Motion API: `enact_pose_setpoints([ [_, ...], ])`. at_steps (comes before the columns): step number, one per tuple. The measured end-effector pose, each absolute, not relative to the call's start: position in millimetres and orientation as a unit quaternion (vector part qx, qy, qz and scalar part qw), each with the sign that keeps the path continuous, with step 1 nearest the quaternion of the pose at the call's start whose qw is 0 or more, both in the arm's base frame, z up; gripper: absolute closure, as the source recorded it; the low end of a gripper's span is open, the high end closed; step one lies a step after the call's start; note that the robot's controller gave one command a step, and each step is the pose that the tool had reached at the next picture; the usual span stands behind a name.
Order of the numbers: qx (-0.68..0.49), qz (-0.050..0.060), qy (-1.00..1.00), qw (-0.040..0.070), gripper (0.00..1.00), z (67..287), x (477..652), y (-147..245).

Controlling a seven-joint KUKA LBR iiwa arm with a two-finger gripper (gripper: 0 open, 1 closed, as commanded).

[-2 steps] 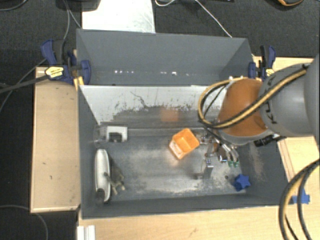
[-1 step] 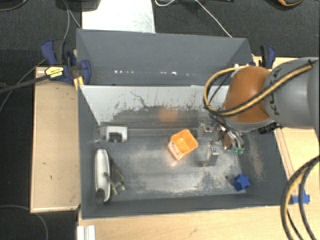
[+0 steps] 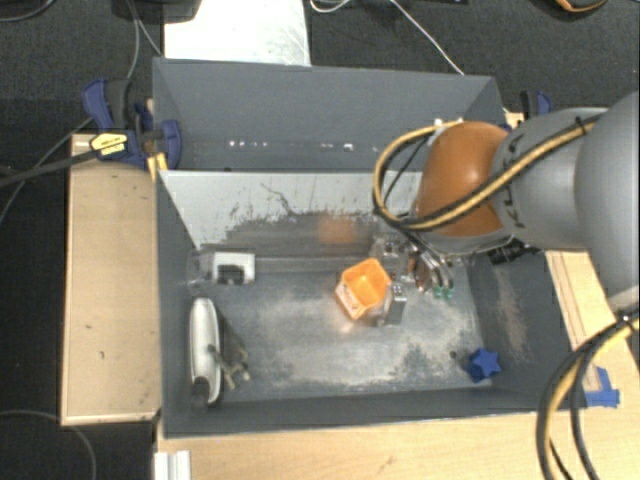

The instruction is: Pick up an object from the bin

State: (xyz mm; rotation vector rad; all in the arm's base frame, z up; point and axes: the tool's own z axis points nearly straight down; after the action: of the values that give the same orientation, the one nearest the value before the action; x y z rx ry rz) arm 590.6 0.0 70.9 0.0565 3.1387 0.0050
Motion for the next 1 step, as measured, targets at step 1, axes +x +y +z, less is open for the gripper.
enact_pose_setpoints([
  [1,-0.044,0.0,0.999,0.005,0.0,70.5,568.0,27.8],
])
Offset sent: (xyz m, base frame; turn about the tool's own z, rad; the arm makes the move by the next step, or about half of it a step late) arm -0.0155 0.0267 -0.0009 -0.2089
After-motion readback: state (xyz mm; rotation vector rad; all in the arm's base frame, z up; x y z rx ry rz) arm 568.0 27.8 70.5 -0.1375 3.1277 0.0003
